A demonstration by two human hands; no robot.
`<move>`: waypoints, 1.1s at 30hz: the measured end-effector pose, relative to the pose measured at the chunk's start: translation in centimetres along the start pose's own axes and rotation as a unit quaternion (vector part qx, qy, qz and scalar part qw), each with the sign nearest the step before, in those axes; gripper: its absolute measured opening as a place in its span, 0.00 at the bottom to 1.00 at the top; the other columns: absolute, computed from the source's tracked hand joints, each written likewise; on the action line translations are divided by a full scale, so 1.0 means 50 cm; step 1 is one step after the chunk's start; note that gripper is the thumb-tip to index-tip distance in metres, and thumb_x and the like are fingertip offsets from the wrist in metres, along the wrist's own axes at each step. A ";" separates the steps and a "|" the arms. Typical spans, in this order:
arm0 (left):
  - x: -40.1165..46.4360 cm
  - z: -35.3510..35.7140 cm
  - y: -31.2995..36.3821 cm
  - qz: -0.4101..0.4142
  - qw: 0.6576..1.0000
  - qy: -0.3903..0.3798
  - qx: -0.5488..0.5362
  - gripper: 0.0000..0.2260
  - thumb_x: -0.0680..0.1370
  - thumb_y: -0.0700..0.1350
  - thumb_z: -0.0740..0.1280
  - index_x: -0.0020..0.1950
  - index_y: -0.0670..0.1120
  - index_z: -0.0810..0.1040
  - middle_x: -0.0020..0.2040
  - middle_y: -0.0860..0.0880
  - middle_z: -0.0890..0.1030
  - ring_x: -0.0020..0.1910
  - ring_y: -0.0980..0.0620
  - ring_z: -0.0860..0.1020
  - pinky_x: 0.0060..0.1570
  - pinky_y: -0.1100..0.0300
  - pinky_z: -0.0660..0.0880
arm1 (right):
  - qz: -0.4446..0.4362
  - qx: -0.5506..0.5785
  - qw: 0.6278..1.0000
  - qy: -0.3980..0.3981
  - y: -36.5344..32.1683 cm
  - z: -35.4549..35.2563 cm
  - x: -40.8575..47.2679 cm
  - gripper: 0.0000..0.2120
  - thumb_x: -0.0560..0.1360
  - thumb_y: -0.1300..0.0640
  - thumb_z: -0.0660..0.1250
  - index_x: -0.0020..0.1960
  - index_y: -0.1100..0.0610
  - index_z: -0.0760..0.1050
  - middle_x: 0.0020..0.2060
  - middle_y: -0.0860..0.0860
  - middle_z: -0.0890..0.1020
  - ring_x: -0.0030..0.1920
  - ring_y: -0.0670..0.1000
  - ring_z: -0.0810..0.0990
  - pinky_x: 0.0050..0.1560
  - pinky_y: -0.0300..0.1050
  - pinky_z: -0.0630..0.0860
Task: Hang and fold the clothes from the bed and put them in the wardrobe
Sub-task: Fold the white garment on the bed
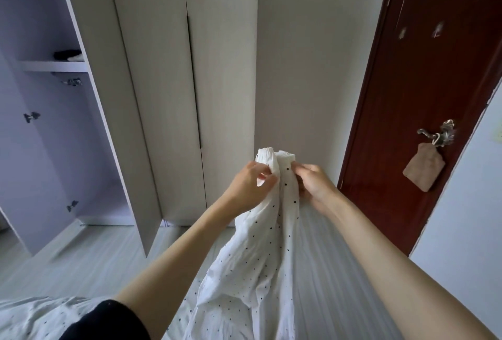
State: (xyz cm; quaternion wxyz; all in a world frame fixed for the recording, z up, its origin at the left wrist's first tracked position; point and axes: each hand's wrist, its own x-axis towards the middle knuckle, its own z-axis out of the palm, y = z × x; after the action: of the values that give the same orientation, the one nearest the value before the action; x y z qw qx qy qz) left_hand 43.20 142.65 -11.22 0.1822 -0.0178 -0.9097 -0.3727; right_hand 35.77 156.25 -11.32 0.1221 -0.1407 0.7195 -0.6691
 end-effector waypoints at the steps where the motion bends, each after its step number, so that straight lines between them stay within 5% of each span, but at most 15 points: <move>1: -0.003 0.006 0.001 0.000 0.999 0.044 -0.012 0.07 0.79 0.46 0.63 0.45 0.45 0.76 0.45 0.56 0.71 0.46 0.57 0.74 0.41 0.72 0.66 | -0.003 0.008 1.000 0.013 -0.004 0.000 0.000 0.12 0.80 0.55 0.59 0.44 0.61 0.77 0.37 0.57 0.76 0.39 0.54 0.73 0.41 0.47 0.69; 5: -0.015 0.023 0.022 0.047 0.993 0.101 0.033 0.08 0.80 0.43 0.63 0.49 0.39 0.78 0.51 0.50 0.73 0.44 0.50 0.73 0.49 0.62 0.71 | -0.013 0.002 1.000 0.015 -0.018 0.000 -0.008 0.13 0.79 0.52 0.60 0.42 0.59 0.77 0.34 0.55 0.74 0.39 0.54 0.72 0.39 0.46 0.68; 8: -0.026 0.026 0.035 0.110 0.986 0.036 0.120 0.11 0.80 0.39 0.60 0.59 0.36 0.76 0.63 0.42 0.70 0.55 0.43 0.75 0.56 0.53 0.71 | -0.003 0.032 0.998 -0.058 -0.026 -0.014 -0.024 0.19 0.77 0.45 0.63 0.44 0.61 0.80 0.34 0.54 0.80 0.36 0.52 0.79 0.38 0.43 0.75; 11: -0.044 0.044 0.044 0.149 0.976 -0.047 0.154 0.19 0.78 0.34 0.57 0.70 0.37 0.66 0.73 0.41 0.58 0.70 0.43 0.63 0.65 0.50 0.65 | -0.015 0.061 0.994 -0.088 -0.038 -0.041 -0.035 0.10 0.75 0.54 0.67 0.45 0.61 0.80 0.39 0.56 0.83 0.38 0.52 0.82 0.41 0.42 0.78; 14: -0.052 0.068 0.045 0.153 0.963 -0.128 0.181 0.26 0.78 0.34 0.57 0.76 0.41 0.56 0.78 0.47 0.47 0.76 0.49 0.44 0.71 0.54 0.54 | -0.004 0.060 0.997 -0.056 -0.043 -0.061 -0.031 0.06 0.77 0.60 0.65 0.45 0.62 0.77 0.38 0.57 0.81 0.39 0.54 0.80 0.42 0.45 0.76; 16: -0.048 0.069 0.048 0.164 0.966 -0.138 0.141 0.23 0.78 0.33 0.58 0.73 0.43 0.64 0.76 0.50 0.57 0.75 0.54 0.48 0.68 0.60 0.55 | -0.002 0.006 1.000 -0.012 -0.040 -0.071 -0.025 0.08 0.79 0.58 0.62 0.44 0.62 0.75 0.37 0.57 0.77 0.40 0.55 0.76 0.43 0.48 0.72; 18: -0.037 0.058 0.055 0.127 0.991 -0.034 0.032 0.18 0.75 0.30 0.59 0.59 0.44 0.79 0.62 0.50 0.78 0.64 0.57 0.71 0.59 0.62 0.68 | -0.008 -0.021 1.000 0.011 -0.040 -0.089 -0.022 0.08 0.80 0.58 0.61 0.45 0.61 0.74 0.39 0.57 0.76 0.41 0.55 0.75 0.44 0.49 0.70; 20: -0.018 0.036 0.054 0.051 0.986 0.135 -0.085 0.14 0.74 0.30 0.62 0.50 0.46 0.81 0.48 0.52 0.81 0.46 0.58 0.77 0.50 0.62 0.70 | -0.016 0.002 1.000 -0.012 -0.046 -0.122 -0.024 0.09 0.80 0.58 0.59 0.46 0.60 0.76 0.41 0.55 0.79 0.41 0.53 0.77 0.46 0.47 0.72; 21: -0.004 0.020 0.045 0.019 0.976 0.178 -0.120 0.13 0.74 0.33 0.65 0.55 0.46 0.79 0.50 0.52 0.79 0.48 0.56 0.76 0.52 0.61 0.70 | -0.022 0.016 0.999 -0.032 -0.052 -0.139 -0.026 0.09 0.81 0.58 0.58 0.47 0.59 0.76 0.43 0.55 0.80 0.43 0.53 0.78 0.48 0.48 0.72; 24: 0.038 -0.021 0.019 -0.118 0.966 0.052 -0.224 0.44 0.67 0.54 0.76 0.76 0.48 0.56 0.70 0.49 0.66 0.69 0.51 0.65 0.68 0.54 0.63 | -0.053 0.055 0.995 -0.069 -0.080 -0.189 -0.028 0.10 0.81 0.59 0.57 0.51 0.57 0.78 0.47 0.54 0.82 0.50 0.55 0.80 0.57 0.51 0.72; 27: 0.070 -0.046 0.029 -0.145 0.918 -0.087 -0.359 0.64 0.49 0.66 0.78 0.77 0.53 0.48 0.77 0.51 0.57 0.75 0.51 0.56 0.72 0.46 0.54 | -0.087 0.080 0.987 -0.105 -0.122 -0.221 -0.026 0.11 0.81 0.58 0.56 0.54 0.57 0.76 0.48 0.52 0.83 0.50 0.51 0.82 0.54 0.46 0.77; 29: 0.103 -0.054 0.051 -0.113 0.913 -0.138 -0.368 0.58 0.52 0.65 0.79 0.76 0.53 0.56 0.75 0.52 0.62 0.75 0.53 0.58 0.72 0.44 0.56 | -0.100 0.083 0.984 -0.117 -0.155 -0.239 -0.027 0.11 0.81 0.57 0.55 0.56 0.56 0.75 0.50 0.52 0.82 0.51 0.52 0.81 0.54 0.48 0.76; 30: 0.121 -0.058 0.068 -0.085 0.912 -0.173 -0.363 0.46 0.58 0.62 0.78 0.73 0.52 0.66 0.71 0.52 0.69 0.71 0.54 0.66 0.69 0.45 0.62 | -0.110 0.088 0.983 -0.120 -0.171 -0.246 -0.026 0.12 0.81 0.57 0.55 0.57 0.57 0.75 0.50 0.52 0.82 0.52 0.52 0.81 0.55 0.48 0.76; 32: 0.149 -0.062 0.116 -0.040 0.916 -0.208 -0.341 0.21 0.65 0.57 0.77 0.53 0.48 0.82 0.54 0.50 0.81 0.53 0.53 0.79 0.57 0.52 0.72 | -0.129 0.103 0.977 -0.131 -0.202 -0.258 -0.026 0.11 0.81 0.56 0.55 0.55 0.57 0.76 0.48 0.52 0.83 0.50 0.51 0.82 0.51 0.46 0.79; 33: 0.160 -0.067 0.138 -0.032 0.923 -0.186 -0.334 0.19 0.64 0.54 0.78 0.47 0.44 0.81 0.49 0.47 0.80 0.48 0.49 0.78 0.55 0.54 0.70 | -0.139 0.107 0.976 -0.130 -0.217 -0.265 -0.025 0.11 0.81 0.57 0.55 0.54 0.57 0.76 0.46 0.51 0.84 0.49 0.50 0.82 0.49 0.44 0.79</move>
State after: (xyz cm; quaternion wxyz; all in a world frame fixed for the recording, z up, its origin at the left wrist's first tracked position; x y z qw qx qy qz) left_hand 37.95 144.52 -1.64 -0.0193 -0.1174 -0.7501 -0.6506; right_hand 32.54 168.29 0.46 0.1348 -0.3113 0.5949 -0.7287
